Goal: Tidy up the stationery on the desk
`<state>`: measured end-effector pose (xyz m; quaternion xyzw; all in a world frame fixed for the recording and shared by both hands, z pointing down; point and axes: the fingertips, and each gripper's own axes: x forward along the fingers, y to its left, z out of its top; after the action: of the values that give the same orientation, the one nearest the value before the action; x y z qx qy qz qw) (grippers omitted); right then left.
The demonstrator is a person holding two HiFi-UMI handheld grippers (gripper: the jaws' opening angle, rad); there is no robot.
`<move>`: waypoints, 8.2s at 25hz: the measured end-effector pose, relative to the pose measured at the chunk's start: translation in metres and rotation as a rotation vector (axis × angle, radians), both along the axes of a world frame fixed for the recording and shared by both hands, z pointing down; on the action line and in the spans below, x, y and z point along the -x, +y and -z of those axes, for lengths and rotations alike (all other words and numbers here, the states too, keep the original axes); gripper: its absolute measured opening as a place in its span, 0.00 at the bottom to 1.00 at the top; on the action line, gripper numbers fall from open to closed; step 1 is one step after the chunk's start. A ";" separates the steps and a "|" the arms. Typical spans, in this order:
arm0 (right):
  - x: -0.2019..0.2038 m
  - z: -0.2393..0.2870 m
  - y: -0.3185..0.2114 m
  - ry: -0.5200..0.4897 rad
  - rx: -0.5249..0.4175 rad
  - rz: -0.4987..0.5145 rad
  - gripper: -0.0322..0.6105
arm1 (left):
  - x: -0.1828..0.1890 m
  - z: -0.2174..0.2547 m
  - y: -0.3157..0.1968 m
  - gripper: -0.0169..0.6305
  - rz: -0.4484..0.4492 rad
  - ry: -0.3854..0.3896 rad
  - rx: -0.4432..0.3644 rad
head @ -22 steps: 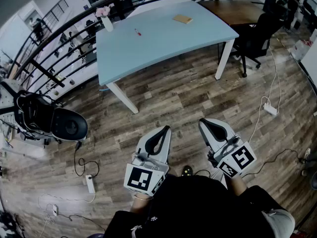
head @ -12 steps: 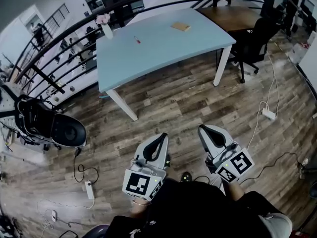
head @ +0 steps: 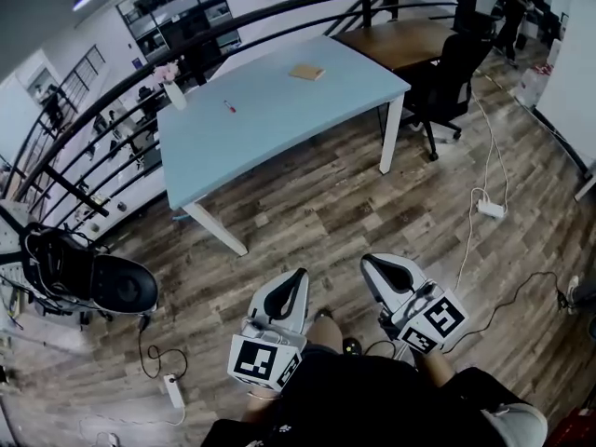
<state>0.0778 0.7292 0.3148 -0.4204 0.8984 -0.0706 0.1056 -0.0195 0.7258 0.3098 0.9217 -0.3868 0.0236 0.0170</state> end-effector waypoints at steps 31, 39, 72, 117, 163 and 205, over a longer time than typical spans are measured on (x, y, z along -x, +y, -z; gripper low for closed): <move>0.002 -0.017 -0.170 0.080 0.066 -0.005 0.07 | -0.001 -0.017 -0.177 0.02 -0.033 0.075 0.025; 0.004 -0.008 -0.236 0.100 0.068 0.003 0.07 | 0.001 -0.006 -0.243 0.02 -0.027 0.093 0.014; 0.062 0.001 -0.429 0.155 0.091 -0.082 0.07 | 0.057 -0.003 -0.444 0.02 -0.095 0.180 0.033; 0.041 -0.025 -0.611 0.105 0.143 0.209 0.07 | 0.036 -0.017 -0.582 0.02 0.205 0.127 0.053; -0.155 -0.054 -0.826 0.070 0.210 0.217 0.07 | -0.139 -0.025 -0.791 0.02 0.288 -0.024 0.081; -0.120 -0.236 -1.142 0.634 0.424 0.092 0.24 | -0.009 -0.118 -0.957 0.03 0.436 0.001 0.242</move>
<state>0.1981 -0.4124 0.5503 -0.3929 0.8700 -0.1260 -0.2700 -0.0100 -0.2311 0.4276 0.8077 -0.5709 0.0651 0.1321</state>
